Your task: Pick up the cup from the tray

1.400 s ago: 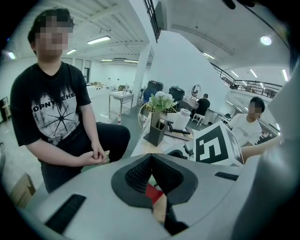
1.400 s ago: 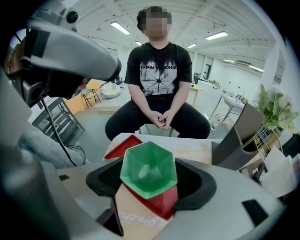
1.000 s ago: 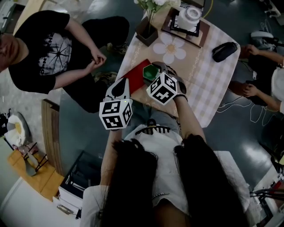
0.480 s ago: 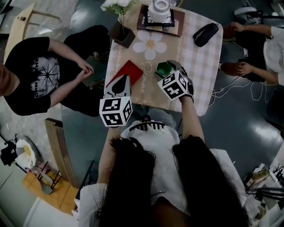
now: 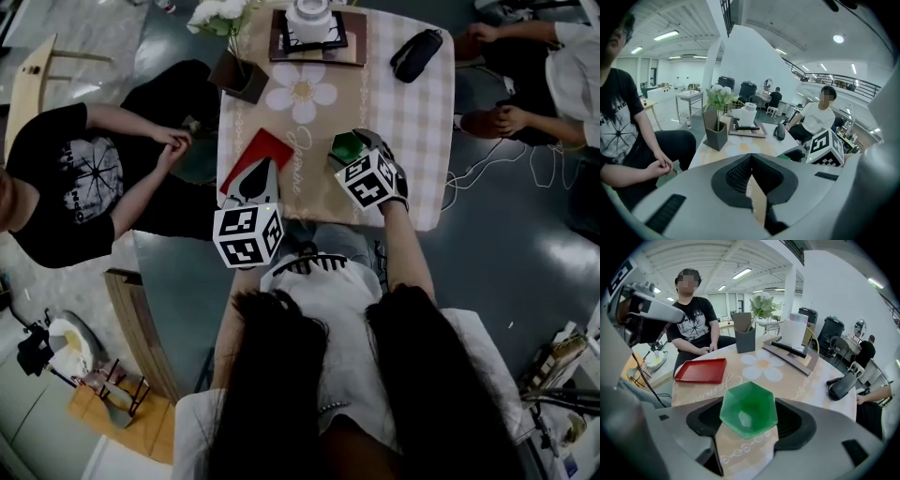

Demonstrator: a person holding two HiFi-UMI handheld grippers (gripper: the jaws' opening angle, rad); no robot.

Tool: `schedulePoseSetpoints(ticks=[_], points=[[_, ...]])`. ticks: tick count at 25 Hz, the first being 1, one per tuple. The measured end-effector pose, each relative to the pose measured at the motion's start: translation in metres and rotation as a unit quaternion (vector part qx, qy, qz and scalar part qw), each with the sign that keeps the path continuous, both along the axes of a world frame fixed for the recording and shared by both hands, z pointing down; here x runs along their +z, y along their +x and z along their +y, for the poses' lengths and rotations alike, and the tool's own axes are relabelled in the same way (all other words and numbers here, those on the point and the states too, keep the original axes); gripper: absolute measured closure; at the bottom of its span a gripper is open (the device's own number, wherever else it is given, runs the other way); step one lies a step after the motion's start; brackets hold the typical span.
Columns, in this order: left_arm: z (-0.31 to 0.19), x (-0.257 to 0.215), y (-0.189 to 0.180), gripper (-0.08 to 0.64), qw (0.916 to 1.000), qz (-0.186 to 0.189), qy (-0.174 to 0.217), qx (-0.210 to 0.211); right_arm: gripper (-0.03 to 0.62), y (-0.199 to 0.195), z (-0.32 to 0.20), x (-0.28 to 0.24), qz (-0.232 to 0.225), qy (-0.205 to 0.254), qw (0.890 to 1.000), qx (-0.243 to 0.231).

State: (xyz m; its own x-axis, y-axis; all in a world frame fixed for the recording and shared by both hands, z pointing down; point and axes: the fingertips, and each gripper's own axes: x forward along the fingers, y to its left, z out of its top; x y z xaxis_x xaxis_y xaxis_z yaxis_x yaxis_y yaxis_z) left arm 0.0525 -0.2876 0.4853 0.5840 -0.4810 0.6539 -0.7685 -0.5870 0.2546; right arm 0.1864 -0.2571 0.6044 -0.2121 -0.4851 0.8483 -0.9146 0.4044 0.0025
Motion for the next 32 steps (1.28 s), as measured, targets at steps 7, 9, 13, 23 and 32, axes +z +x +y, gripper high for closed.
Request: schedulePoseSetpoints(ticks=[7, 9, 13, 23, 32], points=[[0.004, -0.001, -0.007, 0.554, 1.0, -0.001, 0.001, -0.009, 0.265, 0.0, -0.001, 0.001, -0.006, 0.003, 1.0, -0.002], [0.006, -0.002, -0.009, 0.554, 0.9999, -0.006, 0.004, -0.008, 0.265, 0.0, -0.001, 0.0, -0.007, 0.006, 1.0, 0.001], [0.014, 0.0, -0.01, 0.554, 0.9999, -0.01, 0.001, -0.004, 0.258, 0.0, 0.002, -0.006, -0.026, 0.012, 0.999, 0.015], [0.012, -0.008, 0.013, 0.554, 0.9999, 0.012, 0.007, 0.008, 0.247, 0.032, 0.002, -0.098, -0.118, 0.149, 0.973, 0.13], [0.027, -0.025, 0.05, 0.554, 0.9974, 0.046, 0.023, 0.049, 0.412, 0.033, 0.026, -0.129, -0.194, 0.195, 0.939, 0.205]])
